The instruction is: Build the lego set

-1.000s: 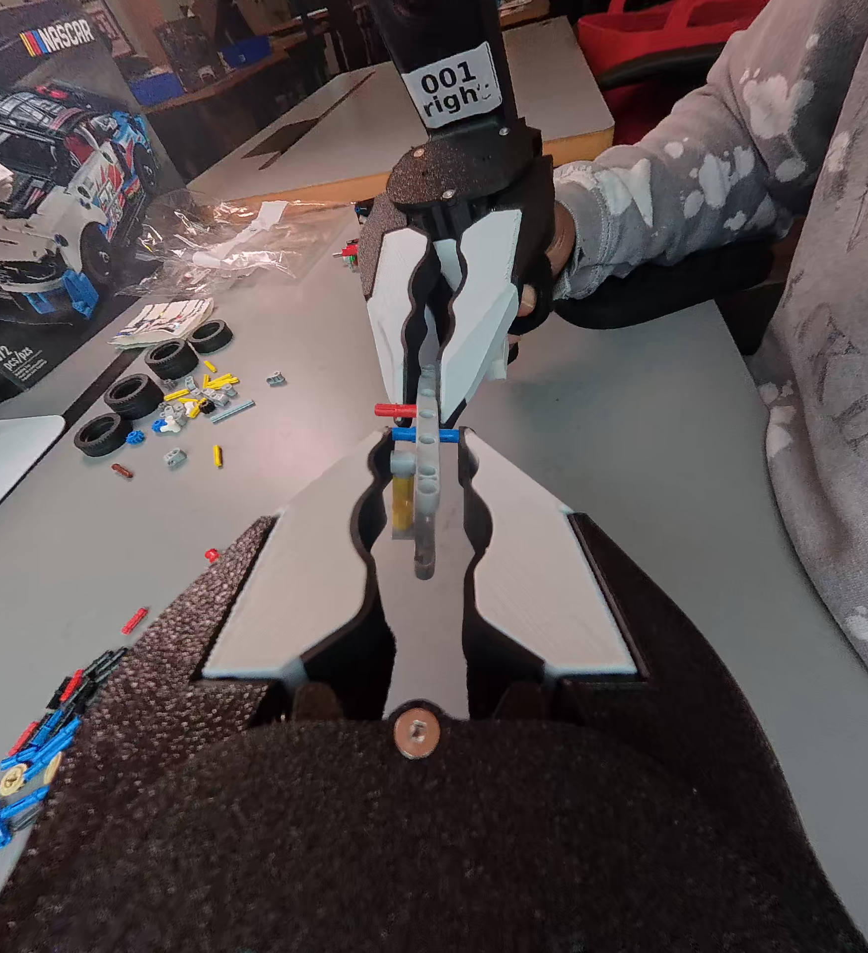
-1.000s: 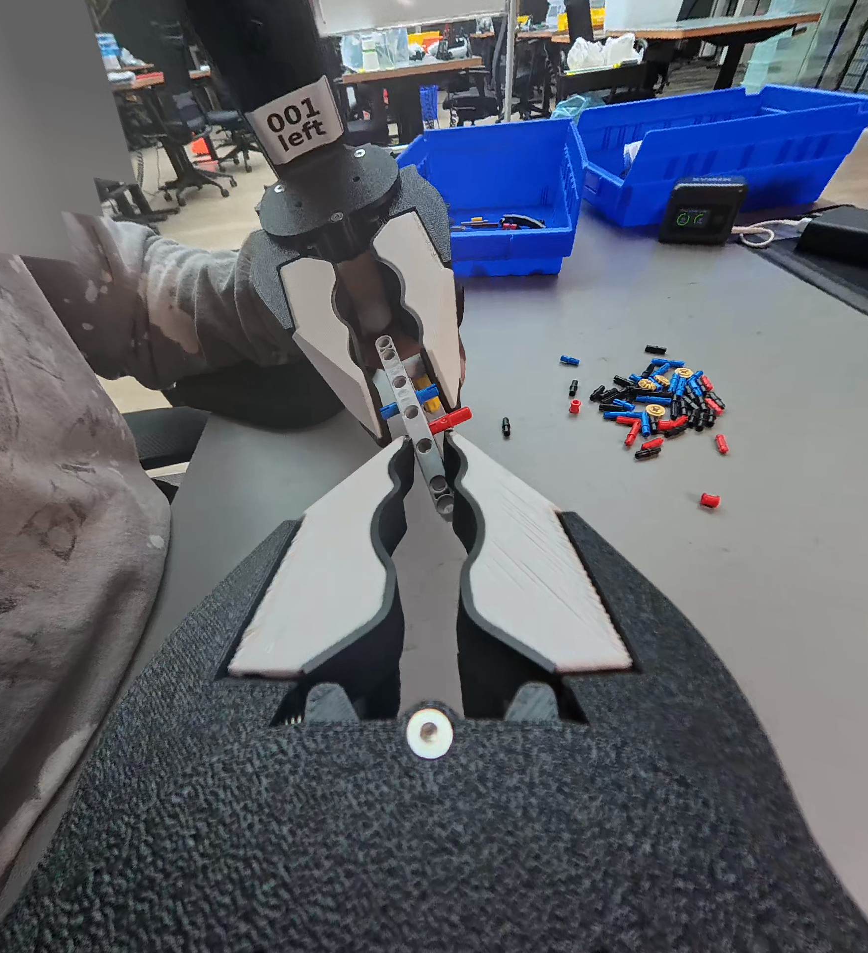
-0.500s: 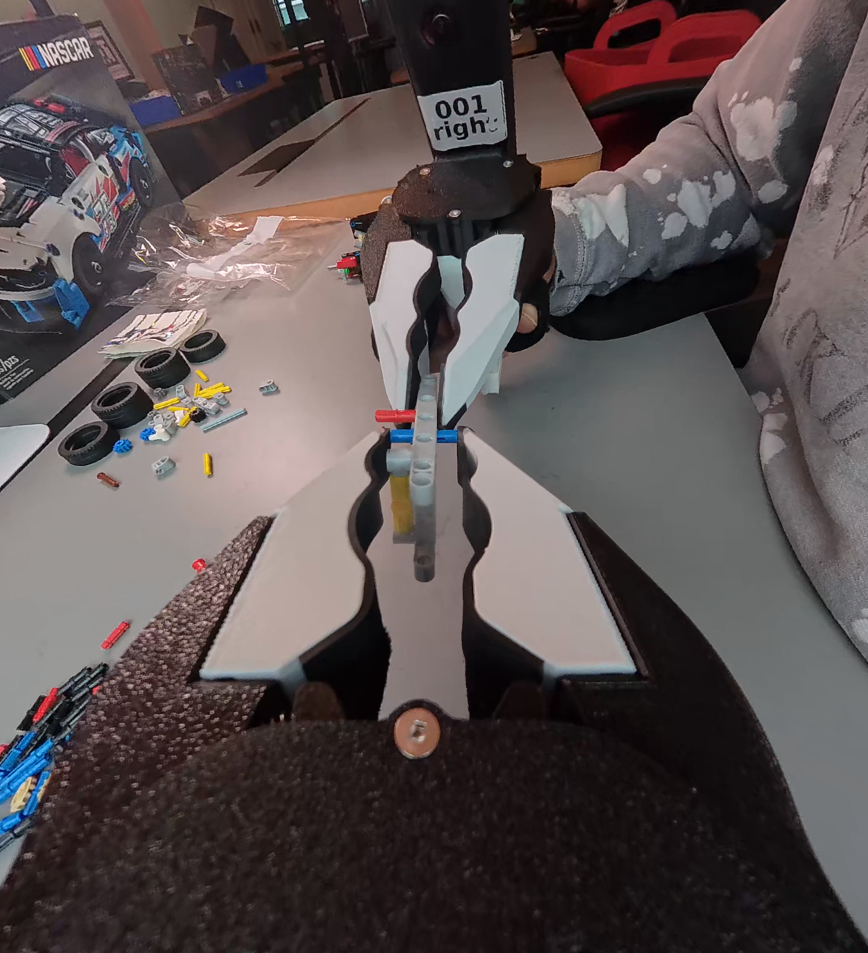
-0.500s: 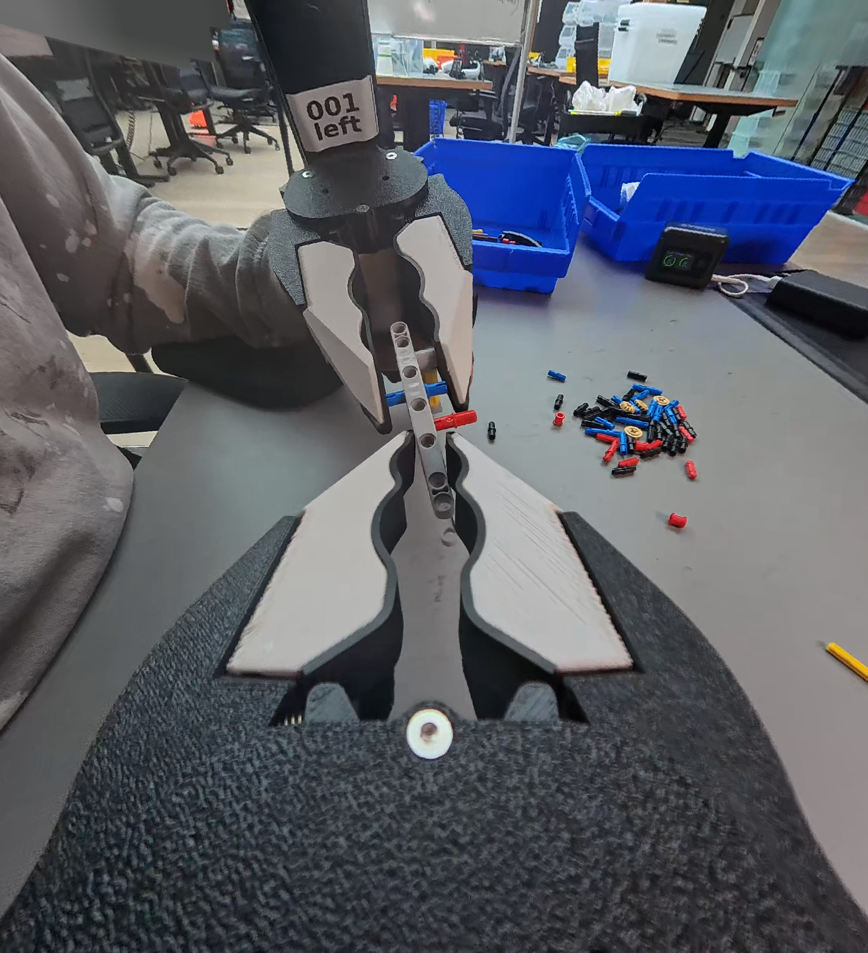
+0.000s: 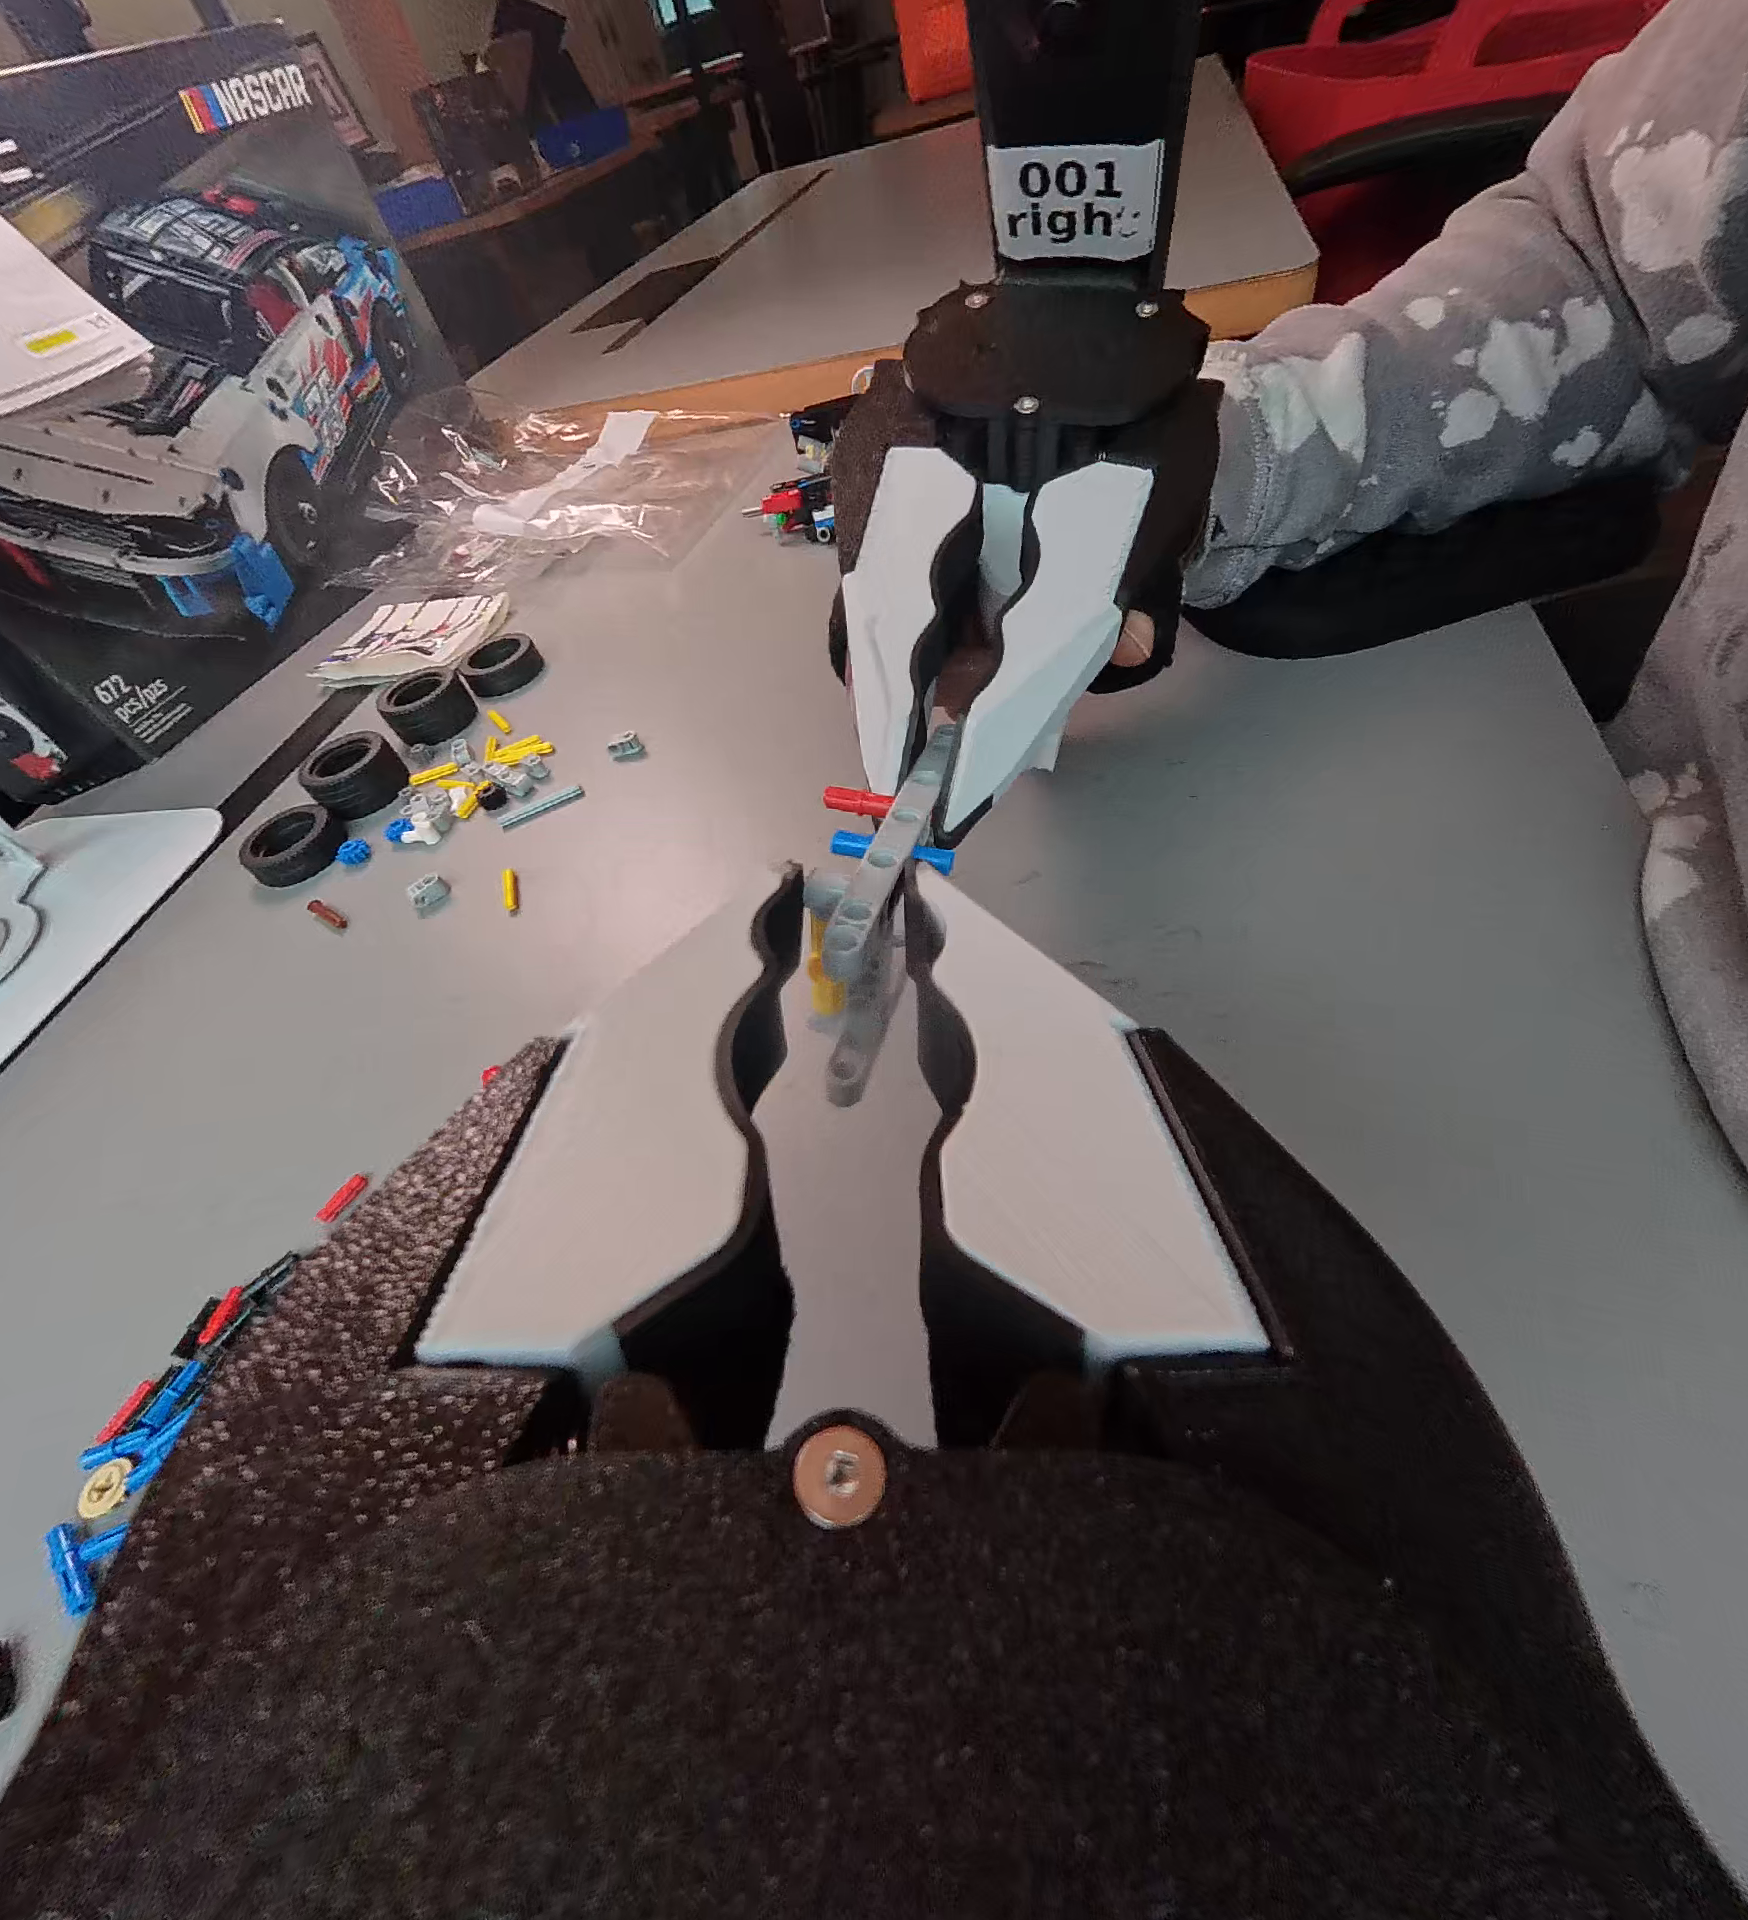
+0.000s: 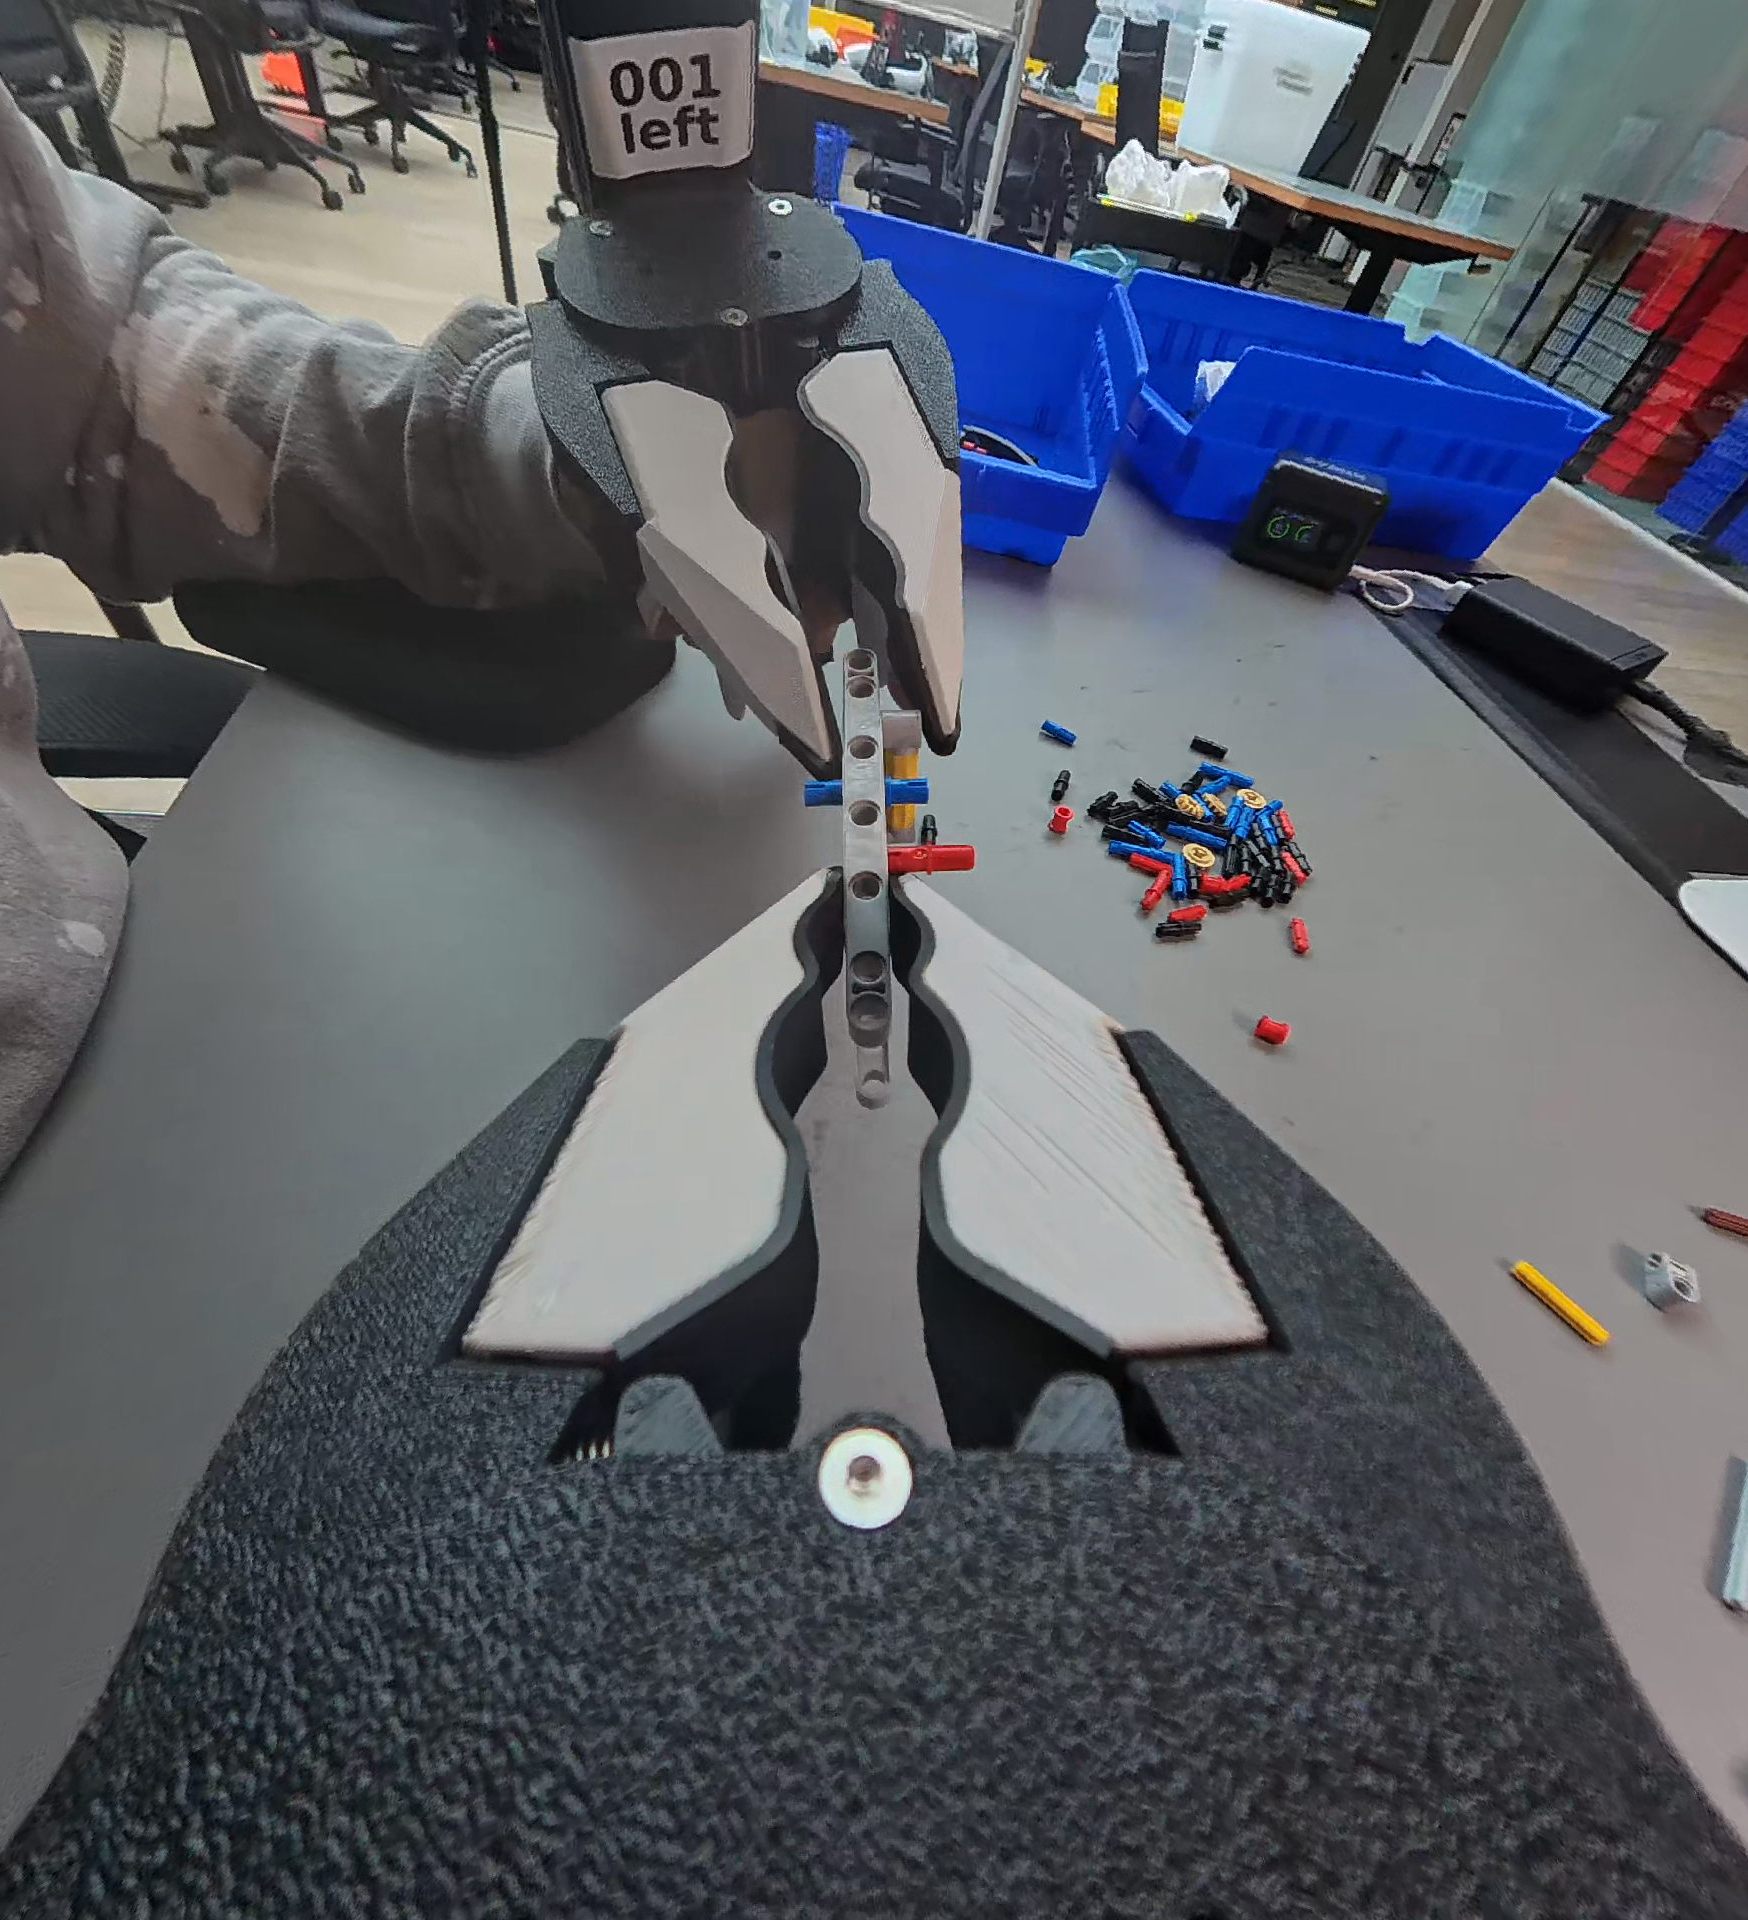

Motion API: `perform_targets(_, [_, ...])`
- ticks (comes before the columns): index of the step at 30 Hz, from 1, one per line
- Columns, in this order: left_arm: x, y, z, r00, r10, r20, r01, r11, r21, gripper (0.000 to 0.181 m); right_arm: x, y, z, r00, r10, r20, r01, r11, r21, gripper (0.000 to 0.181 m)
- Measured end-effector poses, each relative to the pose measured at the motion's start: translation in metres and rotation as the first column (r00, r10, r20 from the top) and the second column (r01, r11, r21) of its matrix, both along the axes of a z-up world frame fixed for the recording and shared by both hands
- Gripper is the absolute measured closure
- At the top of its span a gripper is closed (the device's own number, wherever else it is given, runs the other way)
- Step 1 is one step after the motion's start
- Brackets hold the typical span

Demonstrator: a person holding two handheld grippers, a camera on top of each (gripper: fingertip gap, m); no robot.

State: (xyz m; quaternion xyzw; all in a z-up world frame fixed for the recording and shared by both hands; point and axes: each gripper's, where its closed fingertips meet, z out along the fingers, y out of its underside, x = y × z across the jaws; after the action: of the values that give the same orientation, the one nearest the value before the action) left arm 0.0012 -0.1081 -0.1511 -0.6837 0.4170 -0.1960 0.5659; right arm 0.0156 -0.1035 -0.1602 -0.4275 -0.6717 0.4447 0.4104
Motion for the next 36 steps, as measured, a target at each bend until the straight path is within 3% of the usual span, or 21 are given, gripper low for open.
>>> perform_targets(9, [-0.004, 0.008, -0.004, 0.999, 0.053, 0.001, -0.052, 0.998, -0.033, 0.163, -0.003, 0.012, 0.000, 0.997, -0.080, -0.013, 0.081, 0.996, 0.031, 0.167])
perform_targets(12, [-0.008, 0.014, -0.007, 0.995, 0.098, -0.003, -0.098, 0.994, -0.053, 0.164, -0.007, 0.021, 0.001, 0.989, -0.150, 0.000, 0.150, 0.988, 0.046, 0.131])
perform_targets(14, [-0.006, 0.014, -0.007, 0.996, 0.092, 0.001, -0.092, 0.994, -0.056, 0.164, -0.009, 0.021, 0.002, 0.986, -0.168, -0.006, 0.168, 0.985, 0.038, 0.123])
perform_targets(21, [0.009, 0.006, -0.008, 0.999, 0.037, -0.011, -0.037, 0.998, -0.044, 0.165, -0.007, 0.007, -0.005, 0.997, -0.053, 0.057, 0.060, 0.989, -0.134, 0.145])
perform_targets(27, [0.009, -0.001, 0.003, 0.998, 0.009, 0.065, -0.005, 0.998, -0.066, 0.166, -0.008, 0.005, 0.002, 0.998, -0.045, 0.052, 0.055, 0.975, -0.217, 0.145])
perform_targets(36, [0.015, -0.009, 0.007, 0.992, -0.042, 0.119, 0.054, 0.994, -0.094, 0.166, -0.006, -0.001, 0.005, 0.999, -0.007, 0.036, 0.014, 0.978, -0.210, 0.152])
